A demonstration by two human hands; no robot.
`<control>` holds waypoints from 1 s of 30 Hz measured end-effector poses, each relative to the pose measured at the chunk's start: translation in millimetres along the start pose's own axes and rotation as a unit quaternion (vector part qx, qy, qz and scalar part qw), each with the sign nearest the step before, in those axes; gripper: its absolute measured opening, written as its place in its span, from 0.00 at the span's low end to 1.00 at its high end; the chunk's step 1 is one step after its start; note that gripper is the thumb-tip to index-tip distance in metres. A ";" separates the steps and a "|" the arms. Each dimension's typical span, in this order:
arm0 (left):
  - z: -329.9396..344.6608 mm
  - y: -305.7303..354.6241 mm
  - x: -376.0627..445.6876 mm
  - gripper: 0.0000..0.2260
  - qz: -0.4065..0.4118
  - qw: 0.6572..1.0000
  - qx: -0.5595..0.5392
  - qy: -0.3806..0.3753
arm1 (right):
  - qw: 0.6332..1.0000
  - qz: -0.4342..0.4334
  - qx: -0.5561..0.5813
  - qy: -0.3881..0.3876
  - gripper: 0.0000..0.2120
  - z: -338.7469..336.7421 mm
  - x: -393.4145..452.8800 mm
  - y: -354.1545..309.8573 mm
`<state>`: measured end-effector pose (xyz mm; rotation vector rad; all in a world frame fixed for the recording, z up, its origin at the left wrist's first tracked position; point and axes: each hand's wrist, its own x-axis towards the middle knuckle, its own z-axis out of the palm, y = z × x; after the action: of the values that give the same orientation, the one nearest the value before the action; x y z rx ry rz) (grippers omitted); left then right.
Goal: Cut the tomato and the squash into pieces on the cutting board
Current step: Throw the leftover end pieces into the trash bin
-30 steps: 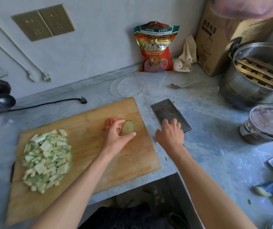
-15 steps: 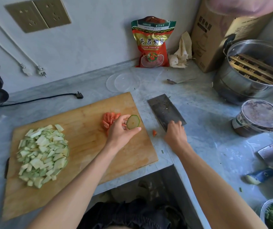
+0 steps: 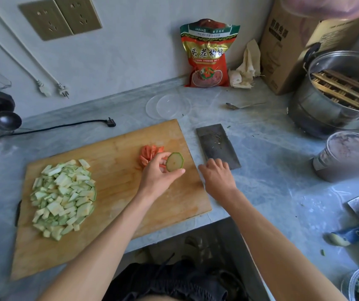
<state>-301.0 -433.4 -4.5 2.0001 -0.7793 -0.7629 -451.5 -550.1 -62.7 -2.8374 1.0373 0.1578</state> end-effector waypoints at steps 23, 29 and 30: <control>-32.2 -12.8 -14.7 0.25 -0.042 0.998 -0.049 0.017 | 0.897 0.167 0.407 0.051 0.03 -39.1 12.4 -8.7; -37.8 -34.9 -38.0 0.24 -0.045 0.998 -0.052 0.009 | 0.777 0.220 0.588 0.036 0.03 -39.2 -21.6 -31.6; -41.4 -38.8 -46.7 0.25 -0.044 0.998 -0.046 0.006 | 0.757 0.223 0.613 0.037 0.04 -38.4 -30.7 -40.1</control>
<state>-289.8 -360.8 -8.0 1.9643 -0.6399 -0.8223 -446.7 -505.7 -17.6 -1.3923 1.1660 -0.4474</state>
